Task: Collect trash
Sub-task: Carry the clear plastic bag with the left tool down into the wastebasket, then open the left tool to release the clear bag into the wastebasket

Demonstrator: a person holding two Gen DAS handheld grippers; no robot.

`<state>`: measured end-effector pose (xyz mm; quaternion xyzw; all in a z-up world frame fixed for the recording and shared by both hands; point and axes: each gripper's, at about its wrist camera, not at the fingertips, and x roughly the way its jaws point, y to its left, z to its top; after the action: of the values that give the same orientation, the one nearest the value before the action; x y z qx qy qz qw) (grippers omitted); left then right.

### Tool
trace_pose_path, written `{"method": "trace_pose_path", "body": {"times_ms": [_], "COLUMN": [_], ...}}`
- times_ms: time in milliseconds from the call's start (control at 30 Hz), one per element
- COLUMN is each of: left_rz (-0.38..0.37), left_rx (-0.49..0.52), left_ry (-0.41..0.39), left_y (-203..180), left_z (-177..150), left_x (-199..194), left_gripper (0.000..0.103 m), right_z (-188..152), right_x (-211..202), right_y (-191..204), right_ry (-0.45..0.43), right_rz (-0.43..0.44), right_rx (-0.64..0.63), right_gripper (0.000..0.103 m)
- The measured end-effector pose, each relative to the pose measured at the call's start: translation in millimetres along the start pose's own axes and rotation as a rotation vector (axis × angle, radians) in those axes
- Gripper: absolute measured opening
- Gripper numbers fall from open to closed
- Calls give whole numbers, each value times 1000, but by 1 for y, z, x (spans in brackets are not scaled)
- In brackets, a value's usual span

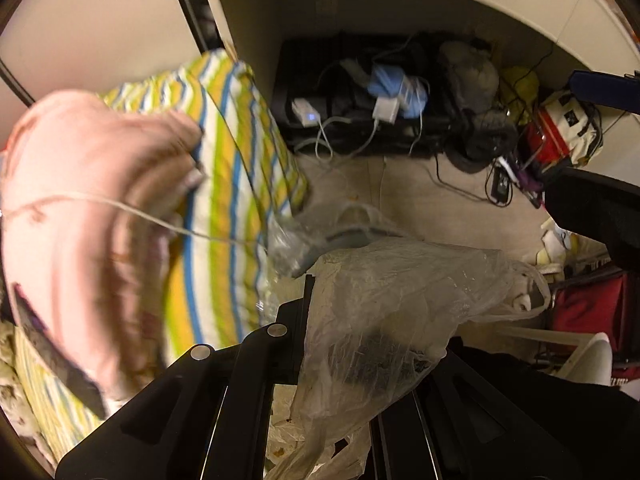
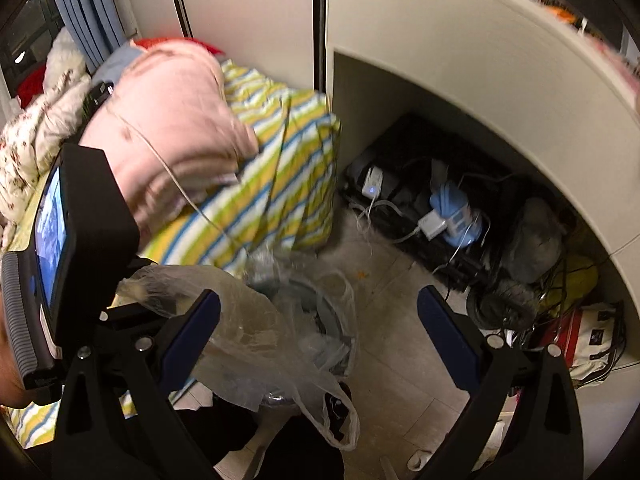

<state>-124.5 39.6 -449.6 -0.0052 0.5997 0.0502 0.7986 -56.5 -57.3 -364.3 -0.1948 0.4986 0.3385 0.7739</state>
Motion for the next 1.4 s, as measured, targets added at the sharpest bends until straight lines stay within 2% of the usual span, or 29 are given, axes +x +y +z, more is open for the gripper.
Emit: {"method": "trace_pose_path", "body": {"times_ms": [267,400,567,767,867,900,933,1000,1067,1167,1400], "left_rz": [-11,-16,-10,-2,5,10,15,38,89,118,138], "left_rx": [3,5,0,13,9,10,10,17,43,45,40], "left_ry": [89,132,181,207,214,214,209,182,176,168,122], "left_y": [-15,-20,-22,-24,-24,-24,-23,-22,-23,-19,-11], "left_z": [-27,-38,-55,-59,-55,-54,-54,-53,-52,-51,-34], "left_x": [104,143,179,195,196,196,194,184,174,151,80], "left_gripper": [2,2,2,3,17,33,63,89,94,97,97], "right_z": [-29,-42,-53,-60,-58,-57,-56,-52,-49,-43,-26], "right_x": [77,114,147,166,166,165,163,155,147,130,73], "right_y": [2,6,7,8,9,9,9,7,4,0,-16], "right_ry": [71,97,130,150,151,150,149,139,132,119,78], "right_rz": [4,16,27,26,22,19,16,10,6,0,-12], "right_rx": [-56,-100,-137,-166,-176,-178,-179,-170,-159,-138,-55], "right_gripper": [96,96,96,96,96,96,96,96,96,96,96]}}
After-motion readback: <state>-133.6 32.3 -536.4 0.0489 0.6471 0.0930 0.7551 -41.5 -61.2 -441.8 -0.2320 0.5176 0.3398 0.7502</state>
